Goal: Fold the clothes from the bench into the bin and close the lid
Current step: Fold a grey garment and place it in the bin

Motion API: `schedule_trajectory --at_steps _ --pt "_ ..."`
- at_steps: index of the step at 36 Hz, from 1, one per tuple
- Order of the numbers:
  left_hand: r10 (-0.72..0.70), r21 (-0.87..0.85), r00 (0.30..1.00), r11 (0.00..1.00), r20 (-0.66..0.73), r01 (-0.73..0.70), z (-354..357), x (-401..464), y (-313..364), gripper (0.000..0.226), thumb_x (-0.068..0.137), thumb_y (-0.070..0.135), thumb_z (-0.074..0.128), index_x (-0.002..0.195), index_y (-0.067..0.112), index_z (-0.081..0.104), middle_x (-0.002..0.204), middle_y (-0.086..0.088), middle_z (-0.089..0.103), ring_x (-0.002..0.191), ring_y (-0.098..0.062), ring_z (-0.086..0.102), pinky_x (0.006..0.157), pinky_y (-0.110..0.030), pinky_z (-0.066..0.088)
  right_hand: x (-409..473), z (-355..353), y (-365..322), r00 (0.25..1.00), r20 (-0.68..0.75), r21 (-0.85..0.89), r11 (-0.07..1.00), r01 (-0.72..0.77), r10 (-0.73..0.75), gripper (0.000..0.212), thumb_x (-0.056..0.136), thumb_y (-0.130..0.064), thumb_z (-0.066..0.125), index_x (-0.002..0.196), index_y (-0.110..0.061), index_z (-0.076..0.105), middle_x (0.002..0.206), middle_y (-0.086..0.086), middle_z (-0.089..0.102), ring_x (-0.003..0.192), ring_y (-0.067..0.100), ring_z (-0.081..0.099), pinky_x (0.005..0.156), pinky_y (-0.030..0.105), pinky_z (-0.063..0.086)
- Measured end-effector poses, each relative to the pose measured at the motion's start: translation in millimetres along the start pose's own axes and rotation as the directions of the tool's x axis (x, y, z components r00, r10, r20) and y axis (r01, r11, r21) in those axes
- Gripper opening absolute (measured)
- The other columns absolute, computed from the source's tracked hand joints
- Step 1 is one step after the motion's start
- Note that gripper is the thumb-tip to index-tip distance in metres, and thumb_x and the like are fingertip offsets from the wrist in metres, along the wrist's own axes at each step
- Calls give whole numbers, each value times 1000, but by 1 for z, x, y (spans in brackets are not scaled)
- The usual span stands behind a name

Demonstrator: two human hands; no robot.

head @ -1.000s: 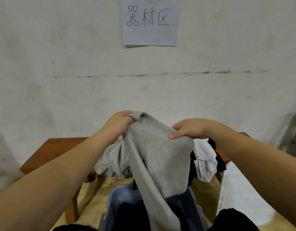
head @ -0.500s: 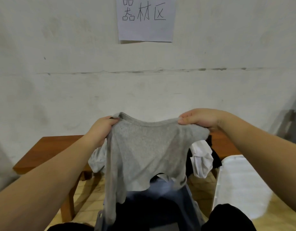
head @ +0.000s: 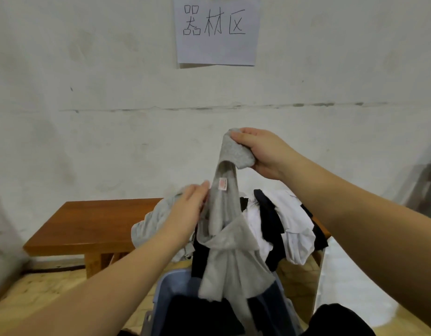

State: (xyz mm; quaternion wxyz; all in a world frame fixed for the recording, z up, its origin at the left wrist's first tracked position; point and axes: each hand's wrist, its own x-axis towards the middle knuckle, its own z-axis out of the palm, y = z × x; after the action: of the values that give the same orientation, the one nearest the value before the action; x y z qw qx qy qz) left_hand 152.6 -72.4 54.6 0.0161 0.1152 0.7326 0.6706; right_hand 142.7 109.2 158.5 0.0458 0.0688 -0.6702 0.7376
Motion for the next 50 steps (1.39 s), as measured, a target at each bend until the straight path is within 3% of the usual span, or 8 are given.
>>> schedule_trajectory --at_steps 6,10,16,20,24,33,44,50 --pt "-397 211 843 916 363 341 -16 2 -22 47 78 44 77 113 13 67 106 -14 73 97 -30 70 91 -40 52 3 -11 1 996 -89 39 999 12 -9 11 99 -14 57 102 -7 65 89 6 71 80 16 69 72 31 56" --pt "-404 332 866 893 295 304 -30 12 -27 10 86 17 67 86 14 57 65 -4 53 51 -14 46 51 -28 32 -1 -24 0 990 -141 22 1000 22 -19 11 99 -13 56 99 -7 65 87 5 72 80 16 70 70 29 55" --pt "-395 689 911 694 119 211 -47 29 -30 23 99 18 43 115 7 56 91 -7 63 61 -18 56 51 -25 42 -7 -39 -5 970 -241 -60 998 22 -35 11 99 -16 58 99 -9 66 93 6 73 81 15 71 70 28 57" --pt "-434 550 901 759 28 348 -56 36 -21 31 101 16 39 121 -1 56 95 -13 69 67 -24 64 57 -29 50 -9 -48 -8 951 -304 -82 996 31 -55 6 97 -16 60 93 -12 62 91 5 68 78 16 67 64 27 55" --pt "-509 107 854 860 109 499 -69 39 -6 22 90 9 32 104 9 50 91 -18 61 68 -35 69 63 -34 45 -9 -55 -6 928 -369 -31 999 33 -42 13 96 -13 61 105 -22 60 103 6 64 81 15 64 62 27 54" --pt "-213 -442 953 849 214 289 -74 44 26 21 69 4 39 83 9 53 75 -7 55 66 -22 50 67 -32 46 -15 -60 4 955 -286 245 970 -1 74 24 99 -11 47 110 -12 68 108 5 67 88 14 67 72 26 53" --pt "19 -624 1000 781 -9 -20 -90 48 48 34 85 -7 51 108 12 68 83 -3 61 69 -11 53 70 -22 42 -20 -62 12 986 -150 121 988 92 -74 54 90 21 36 119 -19 58 104 -7 74 100 11 67 90 27 53" --pt "192 -235 975 948 -108 -213 -85 51 54 38 90 -12 56 113 17 66 105 -2 69 100 -13 65 86 -21 51 -21 -60 15 945 -244 -262 953 154 -219 21 93 -1 58 102 -19 64 93 -4 72 92 14 65 87 31 53"
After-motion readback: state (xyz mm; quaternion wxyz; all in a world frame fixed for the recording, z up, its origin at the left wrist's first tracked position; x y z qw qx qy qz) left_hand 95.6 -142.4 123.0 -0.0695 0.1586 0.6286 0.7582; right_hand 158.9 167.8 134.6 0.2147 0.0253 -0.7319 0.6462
